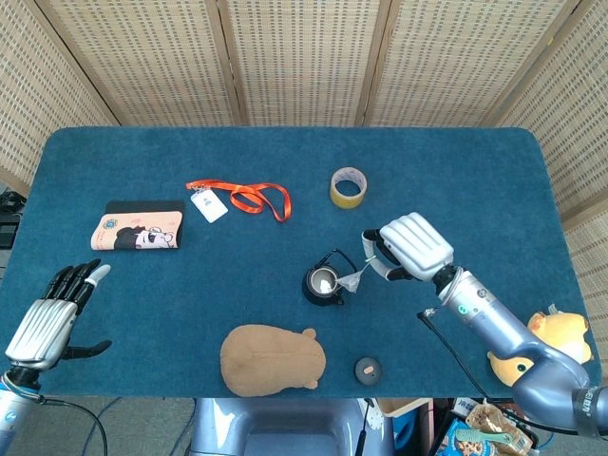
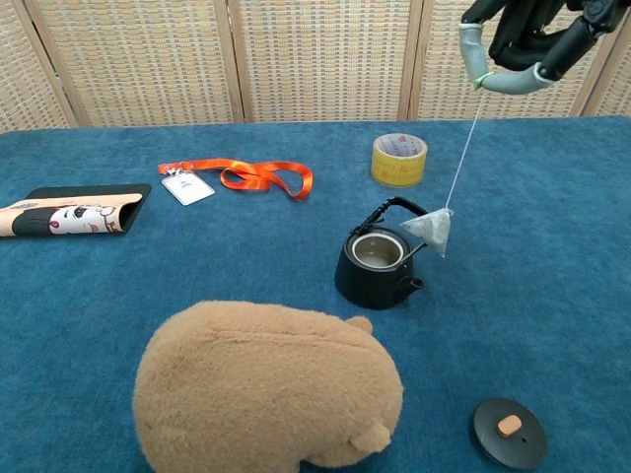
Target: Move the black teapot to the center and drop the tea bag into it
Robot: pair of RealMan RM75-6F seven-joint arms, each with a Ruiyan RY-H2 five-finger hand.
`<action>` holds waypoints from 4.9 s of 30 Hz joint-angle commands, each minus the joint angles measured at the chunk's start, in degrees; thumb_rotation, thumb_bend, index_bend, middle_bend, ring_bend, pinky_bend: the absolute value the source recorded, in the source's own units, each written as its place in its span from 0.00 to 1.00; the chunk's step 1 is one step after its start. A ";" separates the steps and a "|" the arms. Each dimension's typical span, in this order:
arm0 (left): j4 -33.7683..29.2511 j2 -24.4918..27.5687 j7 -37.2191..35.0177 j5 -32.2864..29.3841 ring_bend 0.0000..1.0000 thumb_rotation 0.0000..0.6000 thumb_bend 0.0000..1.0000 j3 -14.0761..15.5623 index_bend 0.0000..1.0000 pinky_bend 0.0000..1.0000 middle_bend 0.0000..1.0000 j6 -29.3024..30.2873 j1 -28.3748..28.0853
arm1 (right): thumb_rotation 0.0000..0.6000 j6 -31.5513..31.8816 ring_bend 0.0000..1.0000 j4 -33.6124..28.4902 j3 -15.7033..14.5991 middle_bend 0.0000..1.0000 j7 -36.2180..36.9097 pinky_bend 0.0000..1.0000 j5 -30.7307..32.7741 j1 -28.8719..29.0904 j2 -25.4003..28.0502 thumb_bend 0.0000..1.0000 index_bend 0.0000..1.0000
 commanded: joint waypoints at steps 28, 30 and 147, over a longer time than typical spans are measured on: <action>3.69 -1.35 -3.01 -1.23 0.00 1.00 0.10 1.10 0.00 0.00 0.00 -0.69 0.88 | 1.00 -4.89 0.94 2.07 0.28 0.93 -1.53 0.77 5.30 7.08 -5.21 0.60 0.64; 3.92 -1.44 -3.15 -1.36 0.00 1.00 0.10 1.12 0.00 0.00 0.00 -0.80 0.88 | 1.00 -5.24 0.94 2.44 -0.12 0.93 -1.74 0.77 5.54 7.28 -5.73 0.60 0.64; 0.53 0.69 0.42 -3.90 0.00 1.00 0.10 0.15 0.00 0.00 0.00 -2.67 -0.67 | 0.83 -15.75 0.98 6.03 -10.94 1.00 -13.65 0.79 15.97 15.38 -11.97 0.78 0.24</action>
